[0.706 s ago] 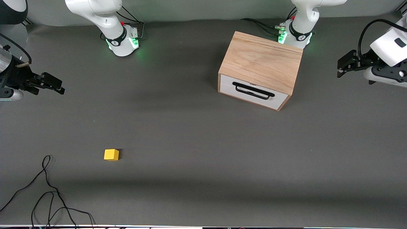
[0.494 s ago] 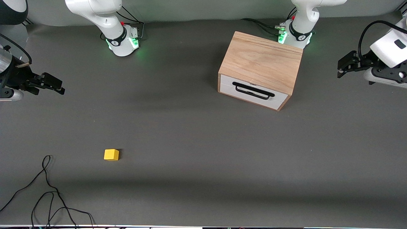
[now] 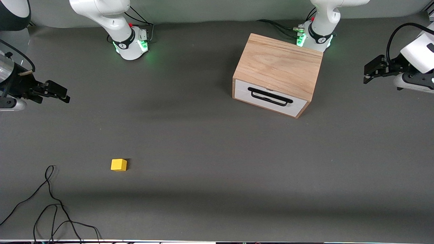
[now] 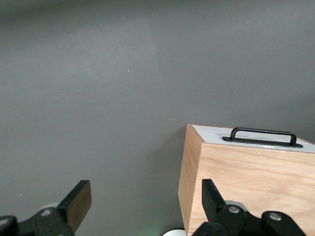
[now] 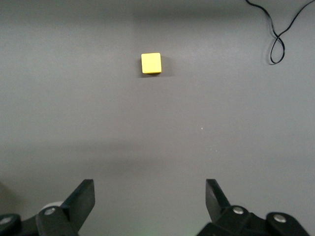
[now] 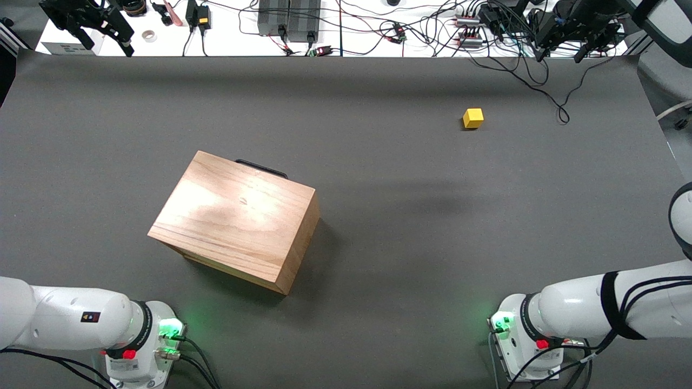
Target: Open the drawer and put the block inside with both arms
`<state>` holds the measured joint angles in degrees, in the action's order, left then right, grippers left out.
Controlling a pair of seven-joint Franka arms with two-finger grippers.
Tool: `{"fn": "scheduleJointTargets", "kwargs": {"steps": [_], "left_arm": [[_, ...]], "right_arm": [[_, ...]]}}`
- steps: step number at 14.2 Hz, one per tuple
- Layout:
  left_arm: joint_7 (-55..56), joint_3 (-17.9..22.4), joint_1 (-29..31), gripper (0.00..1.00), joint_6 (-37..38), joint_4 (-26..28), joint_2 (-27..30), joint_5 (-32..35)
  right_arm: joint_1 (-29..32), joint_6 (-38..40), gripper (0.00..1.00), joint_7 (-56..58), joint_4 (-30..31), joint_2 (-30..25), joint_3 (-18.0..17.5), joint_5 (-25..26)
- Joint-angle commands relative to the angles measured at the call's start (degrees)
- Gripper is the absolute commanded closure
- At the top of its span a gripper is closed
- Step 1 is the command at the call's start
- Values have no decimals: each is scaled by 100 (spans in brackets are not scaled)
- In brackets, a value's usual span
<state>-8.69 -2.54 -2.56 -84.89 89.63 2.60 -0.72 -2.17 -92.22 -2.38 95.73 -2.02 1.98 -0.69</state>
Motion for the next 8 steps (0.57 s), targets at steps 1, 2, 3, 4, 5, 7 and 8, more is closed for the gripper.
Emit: {"fn": "scheduleJointTargets", "kwargs": {"steps": [1,2,3,4,5,7,8], "left_arm": [[-98,-10,28,0,-36,116,74,64],[-98,-10,28,0,-53,117,74,64],[-98,-10,19,0,-62,117,74,64],[-98,-10,19,0,-45,117,74,64],[-98,-10,19,0,-45,117,74,64],[-98,-10,28,0,-45,117,74,64],[-98,-10,28,0,-45,117,74,64]], "right_arm": [[41,11,0,54,-195,79,-22,-36],[41,2,0,54,-204,62,-14,-53],[41,-50,0,45,-204,53,-5,-54],[41,-59,0,45,-273,61,-5,-36],[41,-60,0,45,-300,79,-5,-19],[32,-33,0,-34,-388,70,-14,8],[32,-33,0,-60,-406,79,-14,-18]]}}
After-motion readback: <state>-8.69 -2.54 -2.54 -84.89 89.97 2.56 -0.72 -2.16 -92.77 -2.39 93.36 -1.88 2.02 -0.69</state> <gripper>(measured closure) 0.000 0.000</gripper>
